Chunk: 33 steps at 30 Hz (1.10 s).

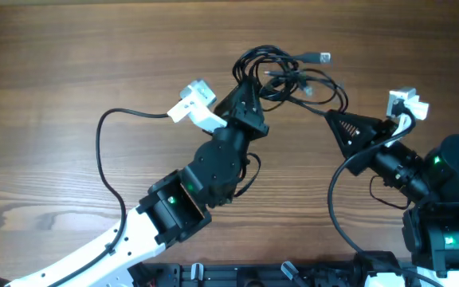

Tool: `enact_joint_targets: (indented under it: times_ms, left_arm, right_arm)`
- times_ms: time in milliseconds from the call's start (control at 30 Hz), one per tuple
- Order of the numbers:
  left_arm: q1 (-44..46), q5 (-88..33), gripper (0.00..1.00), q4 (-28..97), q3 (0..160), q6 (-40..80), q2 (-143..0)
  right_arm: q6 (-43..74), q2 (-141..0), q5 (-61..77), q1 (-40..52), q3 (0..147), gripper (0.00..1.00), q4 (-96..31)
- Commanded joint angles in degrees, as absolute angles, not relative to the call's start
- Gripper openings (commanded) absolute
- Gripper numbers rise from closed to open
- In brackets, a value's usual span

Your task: Untangle cables

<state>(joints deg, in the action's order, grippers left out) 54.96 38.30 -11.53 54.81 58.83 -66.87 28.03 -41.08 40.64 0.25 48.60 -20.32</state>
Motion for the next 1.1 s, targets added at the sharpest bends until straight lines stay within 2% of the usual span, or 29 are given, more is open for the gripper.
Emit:
enact_joint_targets:
  times_ms: [0,233,267,367,433,467,533,633,767,833,867,967,1067]
  left_arm:
    - [52.6,47.0,0.04,-14.0,55.2,65.0,-66.4]
    - [52.6,48.7,0.04,-16.3,55.2,65.4,-66.4]
    - [52.6,48.6,0.04,-15.8,55.2,64.8,-66.4]
    - [52.6,47.2,0.04,-14.0,55.2,64.7,-66.4]
    - [52.6,42.1,0.04,-11.5,55.2,64.6,-66.4]
    - [52.6,37.6,0.04,-11.1,55.2,60.8,-66.5]
    - [52.6,32.5,0.04,-11.0,55.2,54.7,-66.5]
    - [52.6,25.0,0.04,-11.0,55.2,48.2,-66.5]
    - [52.6,14.3,0.04,-10.4,55.2,46.2,-66.5]
    - [52.6,12.8,0.04,-10.5,55.2,46.2,-66.4]
    - [52.6,12.8,0.04,-10.7,55.2,46.2,-66.4]
    - [52.6,8.8,0.04,-13.1,55.2,46.2,-66.4]
    - [52.6,11.6,0.04,-13.1,55.2,45.2,-66.4]
  right_arm:
    - [34.0,-40.7,35.5,-0.2,49.9,0.04,-22.1]
    - [38.1,-40.7,34.9,-0.2,49.9,0.04,-24.9]
    - [37.3,-40.7,33.8,-0.2,49.9,0.07,-24.8]
    - [29.2,-40.7,35.0,-0.2,49.9,0.33,-24.0]
    - [16.0,-40.7,39.9,-0.2,49.9,0.55,-22.7]
    - [9.1,-40.7,43.4,-0.2,49.9,0.71,-21.8]
    - [2.2,-40.7,46.5,-0.2,49.9,0.88,-21.3]
    - [0.0,-40.7,46.3,-0.2,49.9,0.93,-19.4]
    - [0.0,-40.9,42.8,-0.2,49.9,0.92,-16.0]
    - [0.0,-41.4,39.8,-0.2,49.9,0.75,-16.7]
    - [0.0,-41.5,39.8,-0.2,49.9,0.55,-17.0]
    - [0.0,-42.7,39.8,-0.2,49.9,0.05,-17.4]
    - [0.2,-43.4,39.7,-0.2,49.9,0.04,-18.5]
